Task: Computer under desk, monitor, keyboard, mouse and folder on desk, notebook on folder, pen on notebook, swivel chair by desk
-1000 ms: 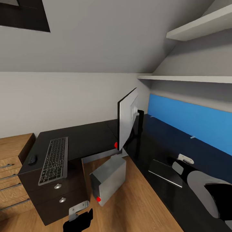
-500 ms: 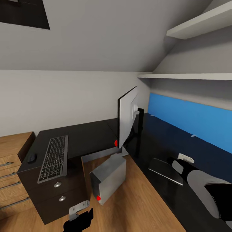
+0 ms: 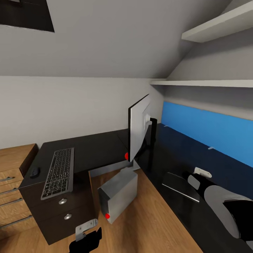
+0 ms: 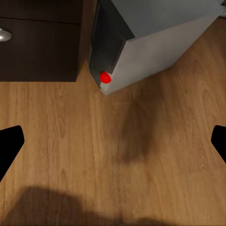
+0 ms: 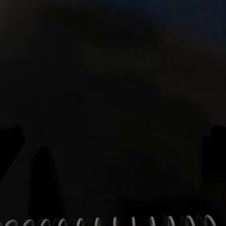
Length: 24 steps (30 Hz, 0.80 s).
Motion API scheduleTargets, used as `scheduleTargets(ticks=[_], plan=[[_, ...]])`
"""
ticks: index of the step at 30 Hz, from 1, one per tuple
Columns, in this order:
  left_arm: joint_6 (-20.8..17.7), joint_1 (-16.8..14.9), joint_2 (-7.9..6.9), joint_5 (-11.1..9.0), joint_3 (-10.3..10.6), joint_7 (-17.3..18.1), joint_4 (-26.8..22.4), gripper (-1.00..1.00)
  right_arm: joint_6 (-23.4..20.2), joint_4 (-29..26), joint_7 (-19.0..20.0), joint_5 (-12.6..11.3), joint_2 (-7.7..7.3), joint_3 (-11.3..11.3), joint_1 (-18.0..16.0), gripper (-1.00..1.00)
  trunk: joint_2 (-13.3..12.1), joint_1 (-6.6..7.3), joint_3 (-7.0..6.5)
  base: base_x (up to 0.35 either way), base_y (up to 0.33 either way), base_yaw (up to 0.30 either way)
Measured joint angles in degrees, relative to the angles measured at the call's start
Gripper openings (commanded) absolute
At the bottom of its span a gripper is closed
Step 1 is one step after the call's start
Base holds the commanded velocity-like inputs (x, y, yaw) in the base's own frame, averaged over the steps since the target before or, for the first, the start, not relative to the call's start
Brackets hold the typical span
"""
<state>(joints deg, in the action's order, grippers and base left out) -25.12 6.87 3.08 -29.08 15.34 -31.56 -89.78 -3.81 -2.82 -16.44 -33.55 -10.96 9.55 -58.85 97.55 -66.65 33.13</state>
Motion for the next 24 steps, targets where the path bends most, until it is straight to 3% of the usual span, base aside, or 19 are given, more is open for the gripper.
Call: scheduleTargets(ticks=[24], plan=[[-0.01,0.0,-0.09,-0.01,-0.06,0.0,0.42,1.0,0.21,0.35,0.17,0.53,0.16,0.82,-0.01,1.0,-0.01,0.0,0.0,-0.026,0.069,0.0]])
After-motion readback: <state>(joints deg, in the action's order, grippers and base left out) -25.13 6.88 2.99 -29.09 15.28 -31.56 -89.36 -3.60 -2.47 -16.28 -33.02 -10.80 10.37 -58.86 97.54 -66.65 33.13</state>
